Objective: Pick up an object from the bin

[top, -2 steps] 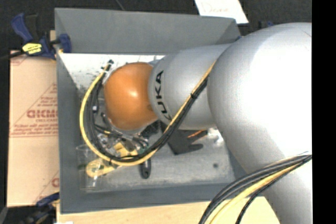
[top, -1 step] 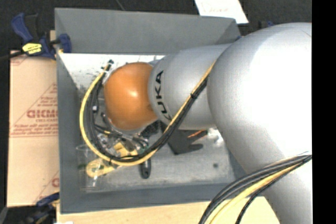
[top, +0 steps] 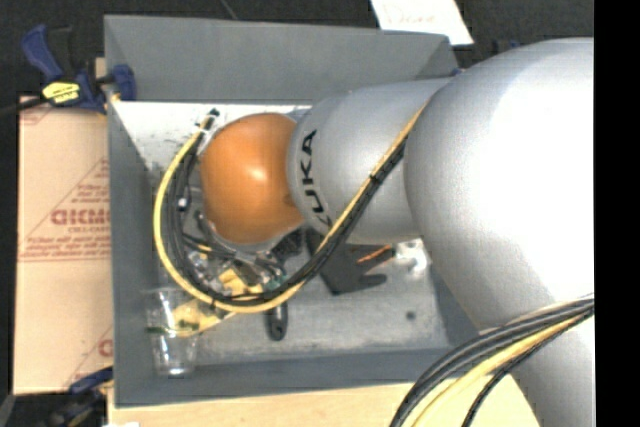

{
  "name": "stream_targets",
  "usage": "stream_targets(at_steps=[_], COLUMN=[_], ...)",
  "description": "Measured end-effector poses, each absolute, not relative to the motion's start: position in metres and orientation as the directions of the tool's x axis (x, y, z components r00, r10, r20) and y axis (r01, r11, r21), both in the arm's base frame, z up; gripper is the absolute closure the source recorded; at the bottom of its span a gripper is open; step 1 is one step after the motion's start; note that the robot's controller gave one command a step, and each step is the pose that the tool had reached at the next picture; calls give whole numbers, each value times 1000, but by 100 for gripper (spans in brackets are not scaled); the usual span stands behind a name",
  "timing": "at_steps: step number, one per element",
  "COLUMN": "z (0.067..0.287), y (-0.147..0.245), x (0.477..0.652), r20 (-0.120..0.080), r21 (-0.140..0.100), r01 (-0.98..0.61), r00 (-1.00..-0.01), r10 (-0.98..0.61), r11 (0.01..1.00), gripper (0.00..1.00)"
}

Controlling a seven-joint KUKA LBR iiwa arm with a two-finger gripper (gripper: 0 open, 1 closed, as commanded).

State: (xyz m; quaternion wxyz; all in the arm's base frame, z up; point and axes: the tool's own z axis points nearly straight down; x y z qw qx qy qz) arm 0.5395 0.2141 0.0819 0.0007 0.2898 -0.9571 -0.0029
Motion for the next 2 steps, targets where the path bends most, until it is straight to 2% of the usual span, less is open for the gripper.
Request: stream_targets(at_steps=[1, 2], z=[114, 149], y=[213, 213], x=[538, 540], r20=[5, -2], r21=[7, 5], r01=[-553, -550], r00=[-833, -835], r10=[-553, -550], r11=[833, 835], gripper=[100, 100])
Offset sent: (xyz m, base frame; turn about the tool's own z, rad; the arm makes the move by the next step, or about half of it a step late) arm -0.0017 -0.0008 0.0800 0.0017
